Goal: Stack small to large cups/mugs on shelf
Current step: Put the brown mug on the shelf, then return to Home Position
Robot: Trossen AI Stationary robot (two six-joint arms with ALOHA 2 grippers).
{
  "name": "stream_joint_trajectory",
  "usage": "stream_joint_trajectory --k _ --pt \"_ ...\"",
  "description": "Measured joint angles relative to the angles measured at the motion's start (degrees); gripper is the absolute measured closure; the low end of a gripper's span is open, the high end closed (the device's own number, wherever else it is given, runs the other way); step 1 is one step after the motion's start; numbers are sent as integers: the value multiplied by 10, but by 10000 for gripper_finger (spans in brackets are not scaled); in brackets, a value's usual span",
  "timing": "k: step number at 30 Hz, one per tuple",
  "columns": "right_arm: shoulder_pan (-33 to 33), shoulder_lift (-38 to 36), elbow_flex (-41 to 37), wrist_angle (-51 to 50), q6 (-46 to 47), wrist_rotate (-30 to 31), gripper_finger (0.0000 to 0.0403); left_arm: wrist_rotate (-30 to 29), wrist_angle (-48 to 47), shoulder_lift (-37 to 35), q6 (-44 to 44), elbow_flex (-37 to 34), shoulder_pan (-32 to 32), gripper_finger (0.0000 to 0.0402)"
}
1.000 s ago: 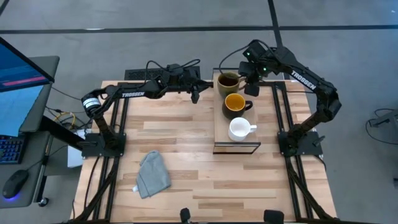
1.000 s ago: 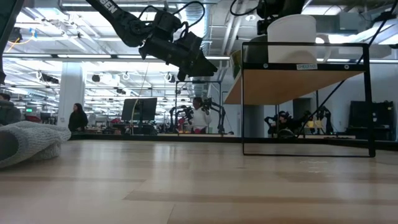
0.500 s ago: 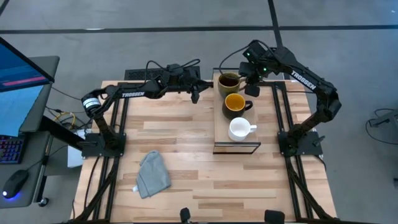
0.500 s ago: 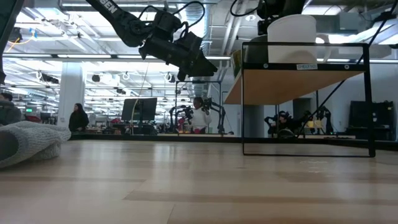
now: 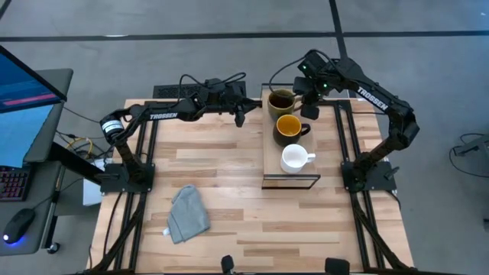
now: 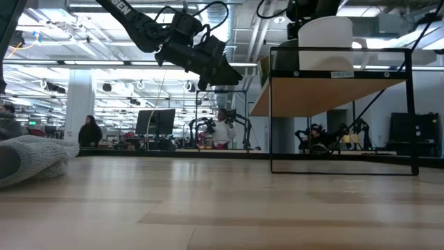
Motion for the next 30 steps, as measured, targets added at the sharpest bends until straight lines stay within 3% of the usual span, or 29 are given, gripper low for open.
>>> stream_joint_trajectory --k 11,30 --pt "0 0 0 -3 0 5 246 0 0 0 0 0 0 274" --pt "-1 0 0 -13 1 4 236 1 7 0 -4 0 -9 274"
